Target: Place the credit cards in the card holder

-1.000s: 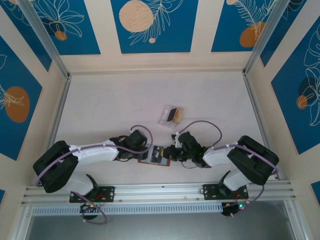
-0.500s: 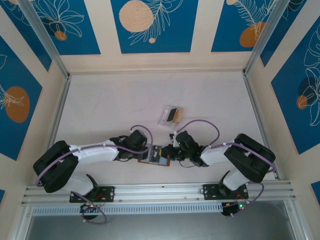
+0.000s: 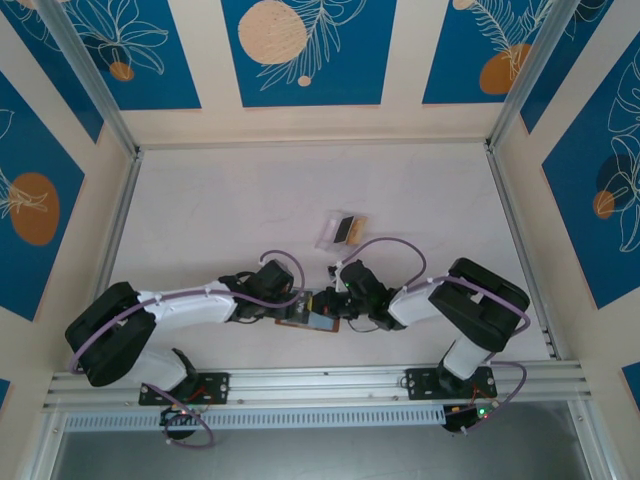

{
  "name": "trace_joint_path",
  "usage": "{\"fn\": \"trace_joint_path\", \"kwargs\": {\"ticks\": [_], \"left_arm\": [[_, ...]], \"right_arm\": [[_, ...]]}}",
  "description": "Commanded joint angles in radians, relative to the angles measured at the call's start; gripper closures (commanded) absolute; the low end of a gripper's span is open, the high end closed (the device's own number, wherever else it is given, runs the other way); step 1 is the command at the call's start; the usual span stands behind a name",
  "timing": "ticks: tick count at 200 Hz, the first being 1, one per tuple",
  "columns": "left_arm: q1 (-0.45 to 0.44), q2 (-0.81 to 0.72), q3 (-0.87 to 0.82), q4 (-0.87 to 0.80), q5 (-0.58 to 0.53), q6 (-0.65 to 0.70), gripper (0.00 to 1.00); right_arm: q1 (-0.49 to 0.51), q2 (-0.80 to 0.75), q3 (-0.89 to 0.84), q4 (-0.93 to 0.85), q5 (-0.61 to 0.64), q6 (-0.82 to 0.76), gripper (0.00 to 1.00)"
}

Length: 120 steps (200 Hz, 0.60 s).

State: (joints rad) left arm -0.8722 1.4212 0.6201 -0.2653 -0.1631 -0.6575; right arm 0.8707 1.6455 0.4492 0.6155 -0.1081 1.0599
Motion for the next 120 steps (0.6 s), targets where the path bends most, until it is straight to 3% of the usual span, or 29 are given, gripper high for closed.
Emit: {"fn": "trace_joint_path", "kwargs": {"ticks": [1, 67, 120], "left_arm": [[-0.017, 0.049, -0.049, 0.006, 0.069, -0.024, 0.37], [0.028, -0.204, -0.053, -0.114, 0.052, -0.069, 0.33], [0.149, -0.223, -0.099, -0.142, 0.082, -0.05, 0.52]], "right_arm": [[0.026, 0.045, 0.032, -0.016, 0.022, 0.008, 1.0], [0.003, 0.078, 0.023, -0.035, 0.011, 0.005, 1.0], [-0.018, 0.079, 0.028, -0.057, -0.047, -0.026, 1.0]]}}
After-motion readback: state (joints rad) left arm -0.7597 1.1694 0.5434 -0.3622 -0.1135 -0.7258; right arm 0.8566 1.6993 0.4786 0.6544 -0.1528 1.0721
